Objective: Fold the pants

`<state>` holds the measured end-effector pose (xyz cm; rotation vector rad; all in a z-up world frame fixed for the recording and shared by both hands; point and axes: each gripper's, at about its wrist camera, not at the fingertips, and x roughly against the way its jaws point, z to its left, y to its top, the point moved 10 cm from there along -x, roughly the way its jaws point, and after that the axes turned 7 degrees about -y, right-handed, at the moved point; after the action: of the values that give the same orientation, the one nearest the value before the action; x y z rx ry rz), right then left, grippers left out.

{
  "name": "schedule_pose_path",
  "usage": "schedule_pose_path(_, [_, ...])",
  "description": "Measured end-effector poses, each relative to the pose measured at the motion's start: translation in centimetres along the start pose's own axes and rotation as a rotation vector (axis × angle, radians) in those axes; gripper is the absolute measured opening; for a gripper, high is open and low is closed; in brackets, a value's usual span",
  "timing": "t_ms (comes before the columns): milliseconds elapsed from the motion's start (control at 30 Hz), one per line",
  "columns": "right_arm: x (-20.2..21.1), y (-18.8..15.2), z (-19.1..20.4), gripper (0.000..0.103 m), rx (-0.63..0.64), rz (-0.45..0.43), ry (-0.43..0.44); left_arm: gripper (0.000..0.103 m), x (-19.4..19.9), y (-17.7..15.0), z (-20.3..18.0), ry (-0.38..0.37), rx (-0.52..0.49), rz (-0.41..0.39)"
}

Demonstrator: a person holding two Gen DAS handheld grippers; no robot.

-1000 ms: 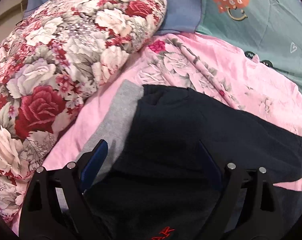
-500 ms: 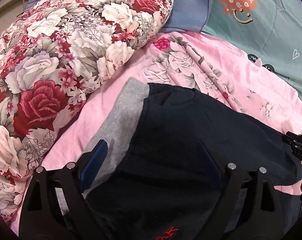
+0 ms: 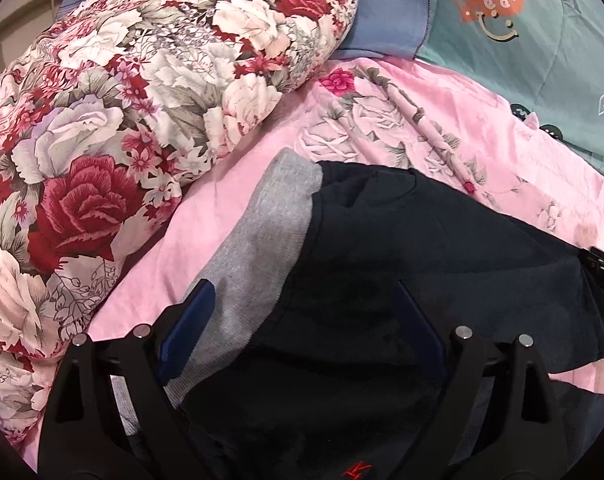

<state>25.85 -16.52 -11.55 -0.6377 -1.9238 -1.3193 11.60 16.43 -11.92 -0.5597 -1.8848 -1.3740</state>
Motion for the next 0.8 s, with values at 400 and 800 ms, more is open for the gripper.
schedule_pose_path(400, [2.9, -5.4, -14.9, 0.046, -0.259, 0.051, -0.174, 0.091, -0.1, -0.4, 0.4, -0.010, 0.038, 0.013])
schedule_pose_path(800, [0.1, -6.1, -14.6, 0.035, -0.148, 0.066, -0.187, 0.091, -0.4, -0.5, 0.0, -0.011, 0.018, 0.023])
